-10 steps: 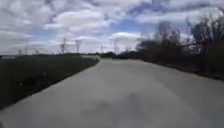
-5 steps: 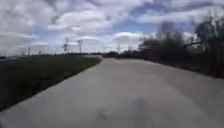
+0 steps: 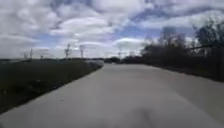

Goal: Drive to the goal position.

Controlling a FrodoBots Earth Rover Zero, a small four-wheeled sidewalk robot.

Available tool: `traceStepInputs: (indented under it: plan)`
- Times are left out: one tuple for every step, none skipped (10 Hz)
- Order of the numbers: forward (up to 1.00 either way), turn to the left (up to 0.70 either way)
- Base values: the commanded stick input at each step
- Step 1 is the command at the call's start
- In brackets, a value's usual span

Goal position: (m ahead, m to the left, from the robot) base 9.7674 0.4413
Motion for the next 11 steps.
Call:
traceStepInputs:
  plan:
    - [0.9,0.0]
    - [0.9,0.0]
    - [0.9,0.0]
    - [0.9,0.0]
    - [0.9,0.0]
    - [0.9,0.0]
    - [0.9,0.0]
    - [0.9,0.0]
    - [0.9,0.0]
    - [0.91,0.0]
    - [0.91,0.0]
